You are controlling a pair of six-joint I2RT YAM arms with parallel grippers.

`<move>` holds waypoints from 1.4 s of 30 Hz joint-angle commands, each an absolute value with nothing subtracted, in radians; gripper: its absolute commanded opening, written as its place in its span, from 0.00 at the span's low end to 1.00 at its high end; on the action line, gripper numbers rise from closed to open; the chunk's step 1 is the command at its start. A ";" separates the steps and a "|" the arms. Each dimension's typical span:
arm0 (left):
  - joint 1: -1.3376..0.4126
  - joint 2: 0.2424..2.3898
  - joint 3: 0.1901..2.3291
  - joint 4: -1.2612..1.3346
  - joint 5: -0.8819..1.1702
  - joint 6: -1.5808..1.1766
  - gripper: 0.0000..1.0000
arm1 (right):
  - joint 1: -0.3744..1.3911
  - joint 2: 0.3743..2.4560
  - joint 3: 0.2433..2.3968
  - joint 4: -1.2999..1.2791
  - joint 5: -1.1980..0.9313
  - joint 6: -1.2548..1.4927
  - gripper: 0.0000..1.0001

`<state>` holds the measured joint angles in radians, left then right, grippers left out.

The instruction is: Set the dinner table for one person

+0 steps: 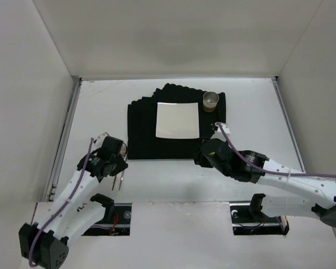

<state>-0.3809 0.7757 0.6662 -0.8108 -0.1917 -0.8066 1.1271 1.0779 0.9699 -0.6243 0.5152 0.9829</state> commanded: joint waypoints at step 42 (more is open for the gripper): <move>-0.452 1.143 0.517 -0.589 -0.267 -0.859 0.21 | 0.927 1.022 0.911 -0.499 0.331 0.844 0.36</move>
